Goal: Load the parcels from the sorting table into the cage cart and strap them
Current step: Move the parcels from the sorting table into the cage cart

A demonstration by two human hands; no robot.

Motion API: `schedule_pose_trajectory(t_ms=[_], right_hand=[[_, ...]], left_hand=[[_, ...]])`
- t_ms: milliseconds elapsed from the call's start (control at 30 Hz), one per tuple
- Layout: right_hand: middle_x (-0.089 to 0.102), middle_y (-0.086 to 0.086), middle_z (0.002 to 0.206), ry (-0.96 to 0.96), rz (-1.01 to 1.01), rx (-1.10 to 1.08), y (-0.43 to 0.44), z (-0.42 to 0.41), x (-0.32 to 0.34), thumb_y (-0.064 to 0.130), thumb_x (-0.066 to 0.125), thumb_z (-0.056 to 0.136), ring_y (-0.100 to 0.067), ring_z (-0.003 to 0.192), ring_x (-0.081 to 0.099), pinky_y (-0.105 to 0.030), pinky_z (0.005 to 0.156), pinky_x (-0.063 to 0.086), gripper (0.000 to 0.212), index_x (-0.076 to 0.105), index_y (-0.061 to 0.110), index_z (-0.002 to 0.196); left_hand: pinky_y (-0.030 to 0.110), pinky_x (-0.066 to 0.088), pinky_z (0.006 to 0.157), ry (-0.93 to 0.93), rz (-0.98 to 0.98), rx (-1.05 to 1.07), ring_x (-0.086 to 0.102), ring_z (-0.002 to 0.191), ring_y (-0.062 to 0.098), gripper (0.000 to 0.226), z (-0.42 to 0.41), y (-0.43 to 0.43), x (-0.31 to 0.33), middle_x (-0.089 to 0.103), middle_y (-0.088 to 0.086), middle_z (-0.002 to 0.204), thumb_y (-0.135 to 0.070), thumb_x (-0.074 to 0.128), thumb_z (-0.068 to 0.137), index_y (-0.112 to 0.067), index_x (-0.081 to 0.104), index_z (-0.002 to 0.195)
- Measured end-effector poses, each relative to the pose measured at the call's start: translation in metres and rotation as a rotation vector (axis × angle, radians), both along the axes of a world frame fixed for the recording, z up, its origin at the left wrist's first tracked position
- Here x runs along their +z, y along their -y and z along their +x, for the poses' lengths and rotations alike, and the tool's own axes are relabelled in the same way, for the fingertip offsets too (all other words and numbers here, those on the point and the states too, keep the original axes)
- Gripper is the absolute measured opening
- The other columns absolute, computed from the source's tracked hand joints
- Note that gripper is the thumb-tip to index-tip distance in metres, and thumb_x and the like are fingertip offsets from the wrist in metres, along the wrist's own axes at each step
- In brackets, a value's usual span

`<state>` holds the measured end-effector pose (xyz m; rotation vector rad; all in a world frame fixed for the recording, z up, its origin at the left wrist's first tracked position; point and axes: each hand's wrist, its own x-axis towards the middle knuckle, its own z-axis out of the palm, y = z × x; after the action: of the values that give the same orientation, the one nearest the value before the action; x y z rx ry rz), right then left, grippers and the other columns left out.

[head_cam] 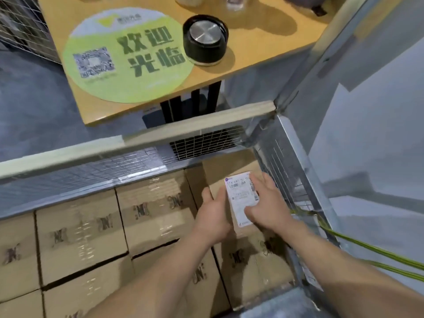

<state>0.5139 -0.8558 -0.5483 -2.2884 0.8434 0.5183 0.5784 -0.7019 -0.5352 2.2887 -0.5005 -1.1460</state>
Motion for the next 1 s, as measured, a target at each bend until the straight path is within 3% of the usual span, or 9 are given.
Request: schedule_pose_trajectory(t_ms=[67,167,267,367,467,567,700,867,1000], right_hand=[[0.014,-0.001,0.162,-0.009,0.018,0.000,0.010,0.007,-0.021,0.029,0.065,0.058,-0.031,0.144,0.028,-0.040,0.114,0.035,0.105,0.024,0.038,0.155],[0.012,0.001,0.160,-0.027,0.010,0.035,0.022,0.014,-0.045,0.023,0.066,0.061,-0.034,0.137,0.036,-0.044,0.109,0.041,0.107,0.019,0.036,0.156],[-0.003,-0.003,0.166,-0.089,-0.044,0.051,0.032,0.022,-0.059,0.008,0.066,0.076,-0.033,0.144,0.024,-0.042,0.115,0.033,0.096,0.019,0.026,0.158],[-0.004,-0.009,0.164,-0.102,-0.129,0.112,0.033,0.029,-0.067,0.011,0.066,0.082,-0.033,0.148,0.017,-0.044,0.117,0.031,0.080,0.027,0.022,0.150],[-0.008,-0.014,0.164,-0.156,-0.221,0.185,0.027,0.034,-0.062,0.013,0.063,0.085,-0.033,0.152,-0.003,-0.049,0.122,0.019,0.077,0.023,0.021,0.150],[-0.005,-0.014,0.164,-0.125,-0.349,0.207,0.016,0.036,-0.042,0.007,0.061,0.086,-0.034,0.152,-0.006,-0.052,0.123,0.015,0.079,0.020,0.021,0.152],[-0.008,-0.012,0.166,-0.063,-0.358,0.185,-0.006,0.029,-0.006,0.012,0.054,0.095,-0.030,0.153,-0.006,-0.048,0.123,0.010,0.078,0.009,0.019,0.158],[-0.003,-0.006,0.167,0.047,-0.353,0.141,-0.054,0.007,0.061,0.033,0.040,0.104,-0.024,0.154,-0.004,-0.041,0.122,0.005,0.066,0.008,0.018,0.159],[-0.001,-0.002,0.167,0.145,-0.373,0.082,-0.098,-0.021,0.133,0.042,0.036,0.104,-0.021,0.154,-0.003,-0.041,0.122,0.007,0.066,0.008,0.018,0.159]], left_hand=[[0.034,0.053,0.081,0.009,0.020,-0.024,0.059,0.090,0.031,0.087,0.007,0.012,-0.019,0.029,0.015,0.135,-0.006,0.069,0.073,-0.032,0.024,0.143],[0.033,0.049,0.088,0.023,0.041,-0.051,0.056,0.106,0.034,0.067,0.015,0.025,-0.037,0.036,0.018,0.132,-0.006,0.063,0.082,-0.022,0.033,0.140],[0.032,0.047,0.084,0.046,0.065,-0.052,0.058,0.102,0.033,0.061,0.021,0.035,-0.050,0.038,0.022,0.136,-0.006,0.063,0.084,-0.020,0.038,0.138],[0.027,0.043,0.077,0.049,0.079,-0.048,0.057,0.099,0.029,0.058,0.024,0.038,-0.060,0.046,0.018,0.127,-0.010,0.071,0.082,-0.020,0.044,0.131],[0.032,0.049,0.078,0.073,0.097,-0.072,0.059,0.098,0.029,0.059,0.027,0.036,-0.059,0.049,0.013,0.121,-0.016,0.076,0.081,-0.022,0.044,0.130],[0.037,0.051,0.089,0.113,0.124,-0.082,0.058,0.108,0.032,0.064,0.029,0.029,-0.043,0.038,0.015,0.140,-0.021,0.076,0.083,-0.022,0.039,0.135],[0.042,0.047,0.099,0.252,0.135,-0.145,0.039,0.131,0.034,0.081,0.029,0.008,-0.005,0.022,0.012,0.153,-0.038,0.071,0.087,-0.022,0.021,0.149],[0.052,0.016,0.120,0.518,0.127,-0.347,0.001,0.150,0.035,0.092,0.029,-0.045,0.059,0.000,0.009,0.164,-0.052,0.058,0.092,-0.016,0.004,0.156],[0.051,0.011,0.121,0.655,0.038,-0.437,-0.007,0.150,0.034,0.089,0.026,-0.093,0.134,0.000,0.008,0.164,-0.056,0.051,0.094,-0.013,0.003,0.155]])
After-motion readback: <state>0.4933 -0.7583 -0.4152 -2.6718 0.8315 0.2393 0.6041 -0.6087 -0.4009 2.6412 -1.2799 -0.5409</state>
